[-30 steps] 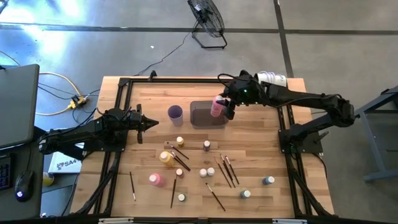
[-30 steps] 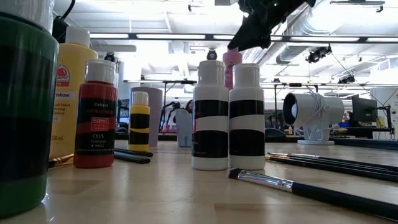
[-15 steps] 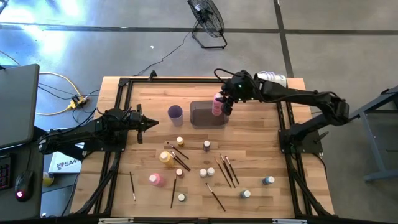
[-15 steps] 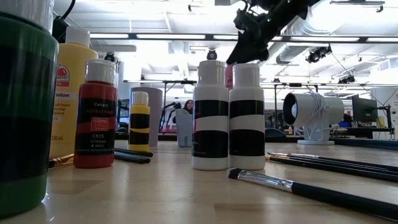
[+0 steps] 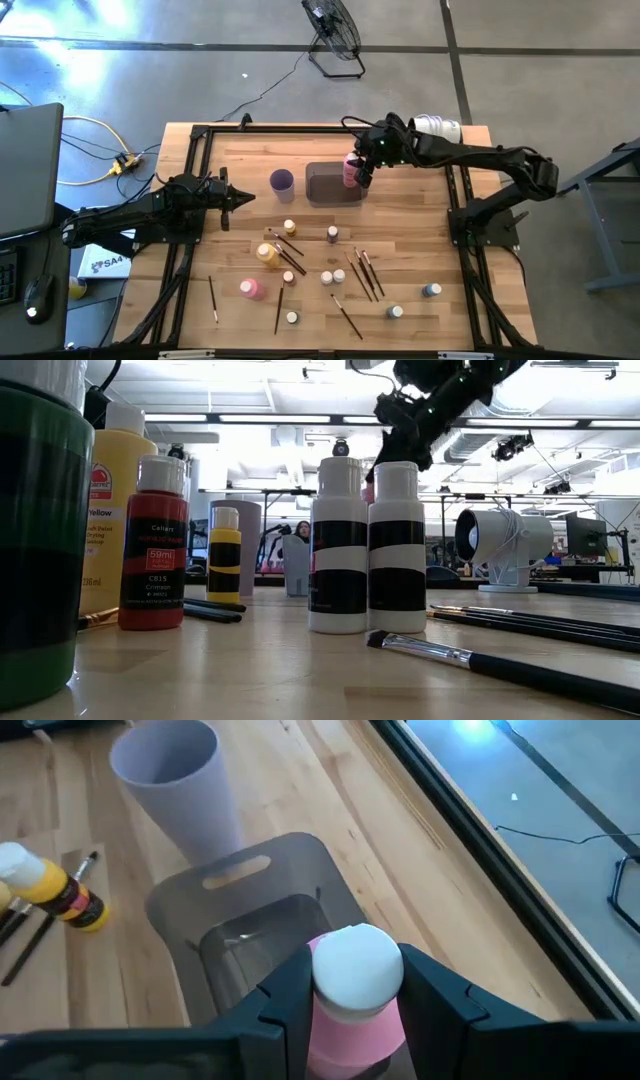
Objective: Pick & Place Paint Supplies
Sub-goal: Put the big pink paint bottle into the gray bin
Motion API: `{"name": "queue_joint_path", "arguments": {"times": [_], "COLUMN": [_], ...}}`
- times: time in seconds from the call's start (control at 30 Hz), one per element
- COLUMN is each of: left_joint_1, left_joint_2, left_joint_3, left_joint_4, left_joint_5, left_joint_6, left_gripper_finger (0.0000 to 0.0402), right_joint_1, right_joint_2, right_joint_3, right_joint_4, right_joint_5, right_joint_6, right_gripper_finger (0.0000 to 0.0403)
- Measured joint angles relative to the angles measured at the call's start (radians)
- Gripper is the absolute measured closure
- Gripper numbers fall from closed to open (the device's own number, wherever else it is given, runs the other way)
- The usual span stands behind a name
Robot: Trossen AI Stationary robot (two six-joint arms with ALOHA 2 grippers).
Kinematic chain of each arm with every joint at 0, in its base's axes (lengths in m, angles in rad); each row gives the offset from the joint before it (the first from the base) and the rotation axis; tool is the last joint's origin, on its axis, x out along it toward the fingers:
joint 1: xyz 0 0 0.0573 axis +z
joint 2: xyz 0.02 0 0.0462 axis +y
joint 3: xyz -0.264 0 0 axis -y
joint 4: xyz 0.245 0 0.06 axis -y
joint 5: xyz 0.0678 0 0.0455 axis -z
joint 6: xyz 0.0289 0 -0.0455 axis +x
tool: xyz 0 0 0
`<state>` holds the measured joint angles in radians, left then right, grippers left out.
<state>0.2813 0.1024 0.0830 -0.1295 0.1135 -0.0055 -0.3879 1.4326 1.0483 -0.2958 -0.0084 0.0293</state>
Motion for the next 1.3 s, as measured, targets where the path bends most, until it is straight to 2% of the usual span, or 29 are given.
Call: {"name": "queue_joint_path", "arguments": {"times": [0.23, 0.43, 1.17, 1.3], "left_joint_1": [0.0, 0.0, 0.0, 0.0], "left_joint_2": [0.0, 0.0, 0.0, 0.0], "left_joint_3": [0.0, 0.0, 0.0, 0.0], "left_joint_4": [0.0, 0.0, 0.0, 0.0], "left_joint_5": [0.0, 0.0, 0.001, 0.001], "left_joint_6": [0.0, 0.0, 0.0, 0.0], "left_gripper_finger": [0.0402, 0.0402, 0.0402, 0.0402], "right_joint_1": [-0.011, -0.015, -0.018, -0.018], "right_joint_2": [0.0, 0.0, 0.041, 0.041], "right_joint_3": [-0.067, -0.068, -0.066, -0.066], "right_joint_4": [0.113, 0.114, 0.099, 0.093], "right_joint_5": [0.002, 0.035, 0.029, 0.029], "right_joint_6": [0.003, -0.006, 0.011, 0.009], "right_gripper_finger": [0.0291, 0.0291, 0.0291, 0.0279]}}
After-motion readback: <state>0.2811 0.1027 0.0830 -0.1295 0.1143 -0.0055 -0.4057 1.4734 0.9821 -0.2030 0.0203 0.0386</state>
